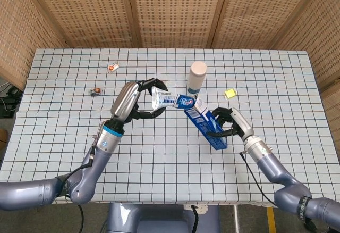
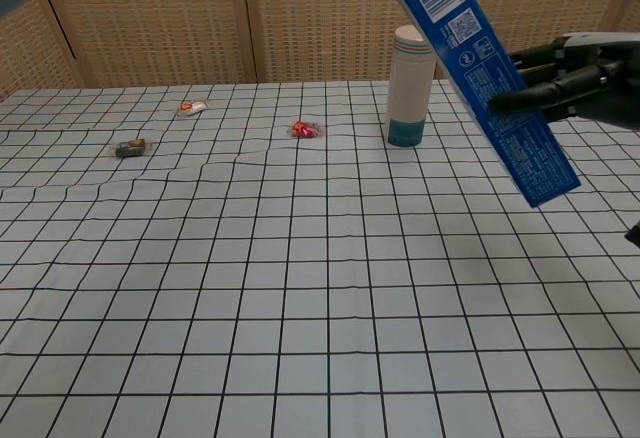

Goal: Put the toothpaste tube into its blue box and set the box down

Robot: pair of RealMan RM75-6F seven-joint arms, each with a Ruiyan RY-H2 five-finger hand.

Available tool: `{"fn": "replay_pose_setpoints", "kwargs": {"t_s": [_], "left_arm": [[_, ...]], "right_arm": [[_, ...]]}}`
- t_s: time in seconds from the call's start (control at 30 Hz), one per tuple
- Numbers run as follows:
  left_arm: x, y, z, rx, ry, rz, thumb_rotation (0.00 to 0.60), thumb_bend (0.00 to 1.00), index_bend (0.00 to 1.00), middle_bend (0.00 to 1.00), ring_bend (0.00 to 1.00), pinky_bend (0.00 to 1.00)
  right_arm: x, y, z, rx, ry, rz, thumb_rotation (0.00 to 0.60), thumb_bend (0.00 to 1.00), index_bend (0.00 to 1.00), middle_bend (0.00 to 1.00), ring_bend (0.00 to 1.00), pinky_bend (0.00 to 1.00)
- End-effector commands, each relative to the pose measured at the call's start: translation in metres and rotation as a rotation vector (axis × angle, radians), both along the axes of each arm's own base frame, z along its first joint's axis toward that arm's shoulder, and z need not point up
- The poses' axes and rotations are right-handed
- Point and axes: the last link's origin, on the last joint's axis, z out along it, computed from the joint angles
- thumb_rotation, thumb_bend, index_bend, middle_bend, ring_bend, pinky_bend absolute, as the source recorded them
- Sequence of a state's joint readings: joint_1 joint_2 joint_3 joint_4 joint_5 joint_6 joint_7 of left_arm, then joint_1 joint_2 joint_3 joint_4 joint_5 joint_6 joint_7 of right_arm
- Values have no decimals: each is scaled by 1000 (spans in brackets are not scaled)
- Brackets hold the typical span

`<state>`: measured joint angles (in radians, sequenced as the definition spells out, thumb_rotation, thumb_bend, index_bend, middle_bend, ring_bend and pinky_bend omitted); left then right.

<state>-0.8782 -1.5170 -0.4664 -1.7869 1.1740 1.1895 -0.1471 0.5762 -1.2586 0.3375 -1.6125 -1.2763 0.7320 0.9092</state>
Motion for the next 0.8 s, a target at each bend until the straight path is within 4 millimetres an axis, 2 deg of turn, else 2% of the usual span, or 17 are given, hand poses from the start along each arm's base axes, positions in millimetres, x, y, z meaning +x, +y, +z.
{"fn": "replay_pose_setpoints", "kwargs": {"t_s": [0.03,0.47,0.8], "left_arm": [[2,1,-2,-9,-23,8,600,609,888,551,540,509],[18,5,-2,-26,-80,32,600,607,885,551,540,509],[21,7,-4,-106,-102,113,600,607,880,551,540,506]], "right_arm": [[-1,-2,3,5,-42,-2,600,234,770,592,653,672],[-4,0,9,23,-92,45,600,235,771,594,655,671],[-4,2,9,31,-111,69,600,235,772,595,656,671]]}}
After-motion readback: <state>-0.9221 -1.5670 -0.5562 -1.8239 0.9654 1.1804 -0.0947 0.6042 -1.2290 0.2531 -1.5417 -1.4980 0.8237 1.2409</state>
